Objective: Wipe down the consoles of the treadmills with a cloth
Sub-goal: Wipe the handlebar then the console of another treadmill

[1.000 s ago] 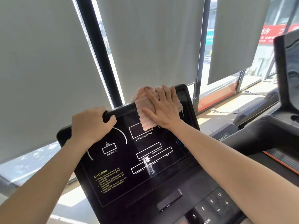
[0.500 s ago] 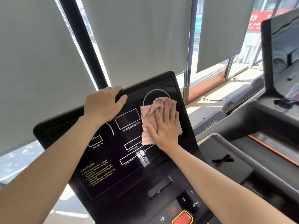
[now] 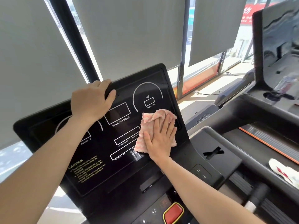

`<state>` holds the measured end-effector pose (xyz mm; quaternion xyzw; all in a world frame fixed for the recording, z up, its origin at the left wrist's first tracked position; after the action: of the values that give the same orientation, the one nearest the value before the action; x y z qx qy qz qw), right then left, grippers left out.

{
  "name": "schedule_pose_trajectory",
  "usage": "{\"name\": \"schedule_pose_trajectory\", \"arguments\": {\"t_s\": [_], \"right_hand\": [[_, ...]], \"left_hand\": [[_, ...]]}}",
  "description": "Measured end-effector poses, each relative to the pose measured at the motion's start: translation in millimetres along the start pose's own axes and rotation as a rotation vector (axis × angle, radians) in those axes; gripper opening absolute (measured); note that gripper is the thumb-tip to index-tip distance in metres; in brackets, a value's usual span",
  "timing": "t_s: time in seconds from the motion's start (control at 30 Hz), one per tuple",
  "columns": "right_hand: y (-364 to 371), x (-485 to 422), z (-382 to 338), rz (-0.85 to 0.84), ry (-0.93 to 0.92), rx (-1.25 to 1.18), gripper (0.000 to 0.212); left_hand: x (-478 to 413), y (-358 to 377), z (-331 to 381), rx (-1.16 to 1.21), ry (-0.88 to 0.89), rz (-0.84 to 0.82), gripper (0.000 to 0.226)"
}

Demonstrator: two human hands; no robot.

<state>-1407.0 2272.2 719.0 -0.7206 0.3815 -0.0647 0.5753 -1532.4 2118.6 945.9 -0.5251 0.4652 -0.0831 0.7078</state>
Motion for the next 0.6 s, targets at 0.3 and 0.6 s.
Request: {"name": "schedule_pose_trajectory", "arguments": {"t_s": [0.3, 0.6], "right_hand": [[-53.3, -90.5, -23.2, 0.077, -0.028, 0.053, 0.083], [-116.0, -180.4, -35.0, 0.112, -0.042, -0.117, 0.074]], "left_hand": [[0.2, -1.9, 2.0, -0.009, -0.001, 0.016, 0.045], [0.9, -2.7, 4.0, 0.006, -0.011, 0.037, 0.053]]}}
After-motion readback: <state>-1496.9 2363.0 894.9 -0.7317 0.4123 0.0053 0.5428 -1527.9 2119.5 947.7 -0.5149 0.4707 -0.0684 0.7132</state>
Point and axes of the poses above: each hand's wrist, its own x-axis away from the middle knuckle, its own y-axis out of the palm, z = x × y, the point moved 6 cm from there along -x, towards the middle knuckle, and after that the axes turned 15 degrees about x, right-handed, at the moved point
